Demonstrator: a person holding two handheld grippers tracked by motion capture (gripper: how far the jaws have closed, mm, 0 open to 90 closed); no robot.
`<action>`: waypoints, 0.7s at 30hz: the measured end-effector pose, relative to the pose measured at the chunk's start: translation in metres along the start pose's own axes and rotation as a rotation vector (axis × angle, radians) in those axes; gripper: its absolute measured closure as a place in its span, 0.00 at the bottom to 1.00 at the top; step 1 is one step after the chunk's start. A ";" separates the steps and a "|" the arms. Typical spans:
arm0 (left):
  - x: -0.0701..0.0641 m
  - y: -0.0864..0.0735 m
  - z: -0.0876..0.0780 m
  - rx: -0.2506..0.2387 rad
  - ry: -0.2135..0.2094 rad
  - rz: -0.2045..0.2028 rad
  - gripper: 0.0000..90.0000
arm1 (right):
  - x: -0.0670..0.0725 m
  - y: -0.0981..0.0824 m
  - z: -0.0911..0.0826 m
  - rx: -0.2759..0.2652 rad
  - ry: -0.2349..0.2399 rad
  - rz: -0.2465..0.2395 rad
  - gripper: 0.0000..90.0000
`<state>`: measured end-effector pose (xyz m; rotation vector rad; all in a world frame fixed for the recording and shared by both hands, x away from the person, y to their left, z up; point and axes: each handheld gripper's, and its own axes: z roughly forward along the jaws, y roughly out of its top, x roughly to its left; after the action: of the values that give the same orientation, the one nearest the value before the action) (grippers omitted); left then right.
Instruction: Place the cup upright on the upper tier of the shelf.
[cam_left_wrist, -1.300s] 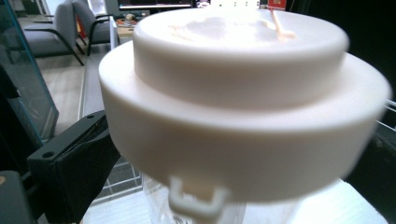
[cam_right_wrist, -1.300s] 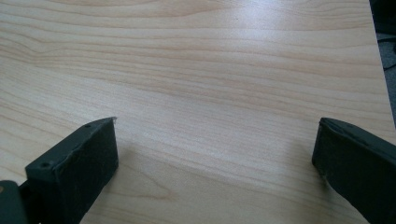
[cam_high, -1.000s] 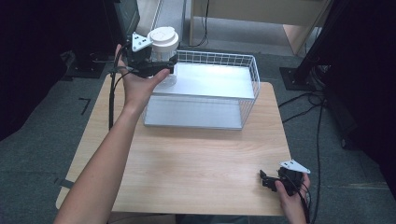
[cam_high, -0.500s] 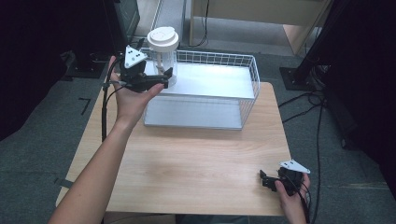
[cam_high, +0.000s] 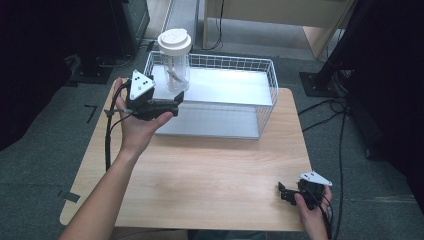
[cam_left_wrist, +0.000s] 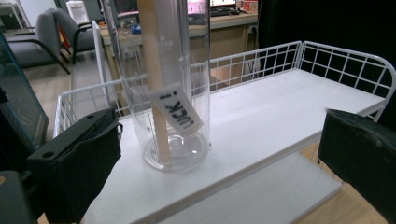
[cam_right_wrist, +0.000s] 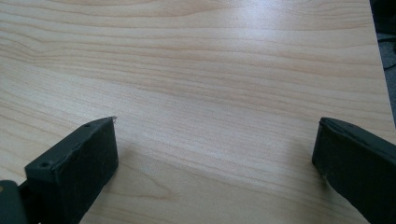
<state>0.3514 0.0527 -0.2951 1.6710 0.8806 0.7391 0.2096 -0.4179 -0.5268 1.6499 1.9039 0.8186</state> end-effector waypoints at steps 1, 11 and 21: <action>-0.001 -0.006 -0.003 0.003 -0.006 -0.003 0.00 | 0.000 0.000 0.000 0.000 0.000 0.000 0.00; -0.006 -0.030 -0.021 0.000 -0.023 -0.010 0.00 | 0.000 0.000 0.000 0.000 0.000 0.000 0.00; -0.005 -0.067 -0.039 0.034 -0.015 -0.008 0.00 | 0.000 0.000 0.000 0.000 0.000 -0.002 0.00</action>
<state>0.3046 0.0800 -0.3504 1.6996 0.8933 0.7084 0.2097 -0.4179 -0.5268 1.6477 1.9051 0.8185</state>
